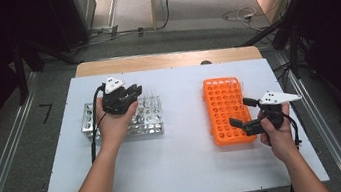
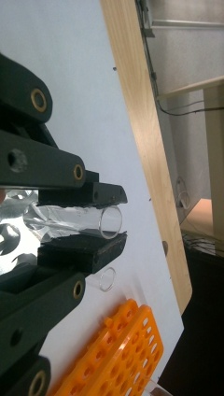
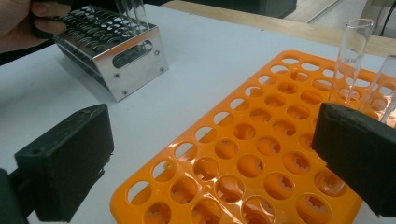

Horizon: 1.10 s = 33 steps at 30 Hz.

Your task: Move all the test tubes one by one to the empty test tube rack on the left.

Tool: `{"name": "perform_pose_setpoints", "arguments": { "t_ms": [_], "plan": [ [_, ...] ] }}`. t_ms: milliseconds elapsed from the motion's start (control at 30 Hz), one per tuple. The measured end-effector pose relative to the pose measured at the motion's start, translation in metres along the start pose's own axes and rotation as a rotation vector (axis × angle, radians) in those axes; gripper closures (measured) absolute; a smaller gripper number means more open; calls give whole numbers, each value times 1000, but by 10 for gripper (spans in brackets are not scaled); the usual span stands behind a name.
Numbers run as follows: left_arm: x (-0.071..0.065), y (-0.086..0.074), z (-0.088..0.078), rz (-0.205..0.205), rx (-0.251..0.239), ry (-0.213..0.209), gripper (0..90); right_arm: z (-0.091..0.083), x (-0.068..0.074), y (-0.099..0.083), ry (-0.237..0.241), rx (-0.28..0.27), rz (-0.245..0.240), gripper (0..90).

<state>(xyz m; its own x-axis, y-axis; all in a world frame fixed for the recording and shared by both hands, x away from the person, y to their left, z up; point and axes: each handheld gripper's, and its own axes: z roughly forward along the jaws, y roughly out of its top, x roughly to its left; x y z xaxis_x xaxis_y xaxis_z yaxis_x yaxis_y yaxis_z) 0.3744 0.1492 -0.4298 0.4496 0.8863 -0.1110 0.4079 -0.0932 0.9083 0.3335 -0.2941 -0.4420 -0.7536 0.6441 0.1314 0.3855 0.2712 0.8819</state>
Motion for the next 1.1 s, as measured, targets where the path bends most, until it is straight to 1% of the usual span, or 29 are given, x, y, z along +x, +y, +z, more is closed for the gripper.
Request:
{"name": "perform_pose_setpoints", "arguments": {
  "t_ms": [200, 267, 400, 500, 600, 667, 733, 800, 833, 1000, 1100],
  "plan": [
    [0, -2, 1, 3, 30, 4, 747, 0, -1, 0, 1, 0, -1, 0],
    [-1, -3, 1, -3, 37, 3, 744, 0, -1, 0, 0, 0, -2, 0],
    [-2, -3, 1, 4, 52, 7, 743, 0, -1, 0, -2, 2, -4, 0],
    [-2, -3, 2, -5, 60, 4, 740, 0, -2, 0, -4, 1, -3, 0],
    [-1, -3, 1, -11, 64, 6, 713, 0, -2, 0, -5, -2, -1, 0],
    [-1, -3, 0, -13, 66, 0, 692, -1, -3, 0, -5, -5, 1, 0],
    [-1, -3, -2, -22, 57, 5, 659, -1, -3, 0, -5, -5, 1, 0],
    [-1, -4, -5, -34, 40, -3, 622, -2, -4, 0, -7, -5, 3, 0],
    [-1, -4, -7, -33, 33, -4, 595, -2, -4, 0, -7, -7, 3, 0],
    [-3, -5, -20, -27, -10, -33, 499, -4, -7, 1, -12, -16, 12, 0],
    [-6, -5, -29, -30, -29, -65, 450, -5, -9, 2, -20, -18, 13, 0]
  ]
}}
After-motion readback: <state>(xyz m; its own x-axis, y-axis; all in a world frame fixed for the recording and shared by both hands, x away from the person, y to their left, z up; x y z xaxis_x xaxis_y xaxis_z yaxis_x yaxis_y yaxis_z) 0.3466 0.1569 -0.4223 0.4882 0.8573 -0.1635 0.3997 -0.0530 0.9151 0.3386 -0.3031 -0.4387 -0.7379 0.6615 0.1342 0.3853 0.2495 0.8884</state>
